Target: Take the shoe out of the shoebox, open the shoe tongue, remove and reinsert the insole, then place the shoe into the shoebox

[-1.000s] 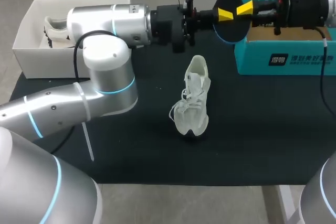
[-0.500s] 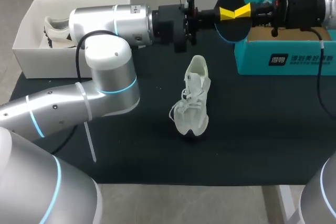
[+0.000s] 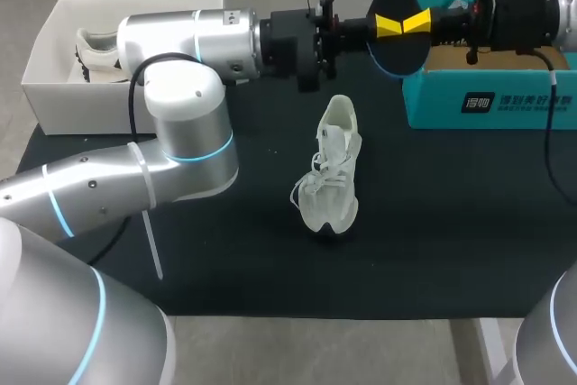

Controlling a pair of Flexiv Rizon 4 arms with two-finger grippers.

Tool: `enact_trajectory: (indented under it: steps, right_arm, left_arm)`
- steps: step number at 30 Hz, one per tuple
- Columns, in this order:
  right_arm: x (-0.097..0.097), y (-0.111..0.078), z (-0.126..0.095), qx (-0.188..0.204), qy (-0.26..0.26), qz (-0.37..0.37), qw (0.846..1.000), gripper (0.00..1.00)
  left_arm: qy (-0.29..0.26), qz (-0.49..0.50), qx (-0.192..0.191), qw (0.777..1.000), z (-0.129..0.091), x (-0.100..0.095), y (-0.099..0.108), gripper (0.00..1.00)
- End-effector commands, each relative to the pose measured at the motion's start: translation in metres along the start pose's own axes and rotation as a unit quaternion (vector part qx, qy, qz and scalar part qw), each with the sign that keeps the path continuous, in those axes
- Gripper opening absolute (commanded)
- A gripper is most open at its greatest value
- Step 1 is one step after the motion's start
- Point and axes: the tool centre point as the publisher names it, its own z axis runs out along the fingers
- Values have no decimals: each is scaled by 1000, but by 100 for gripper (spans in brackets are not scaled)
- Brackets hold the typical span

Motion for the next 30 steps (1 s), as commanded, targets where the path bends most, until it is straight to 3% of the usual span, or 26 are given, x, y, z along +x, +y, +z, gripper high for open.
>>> enact_trajectory:
  steps: [1,2,3,4,13,22,30]
  right_arm:
    - [-1,0,1,1,-2,2,1000,0]
    - [-1,-1,1,1,-2,2,1000,0]
    - [-1,-1,1,1,-2,2,1000,0]
    - [-1,-1,1,1,-2,2,1000,0]
    - [0,1,-5,-9,-7,-6,1000,0]
    - [1,4,-25,-28,-19,-16,999,0]
    - [4,9,-31,-33,-26,-20,999,0]
  left_arm:
    - [0,1,1,1000,0,1,-1,0]
    - [4,-2,4,1000,0,1,-1,0]
    - [6,-3,7,1000,-1,2,-2,28]
    - [9,-2,8,1000,-1,2,-2,99]
    - [26,-1,9,1000,-31,-1,7,100]
    - [74,24,38,996,-88,-2,17,100]
    - [142,14,80,987,-145,-4,11,100]
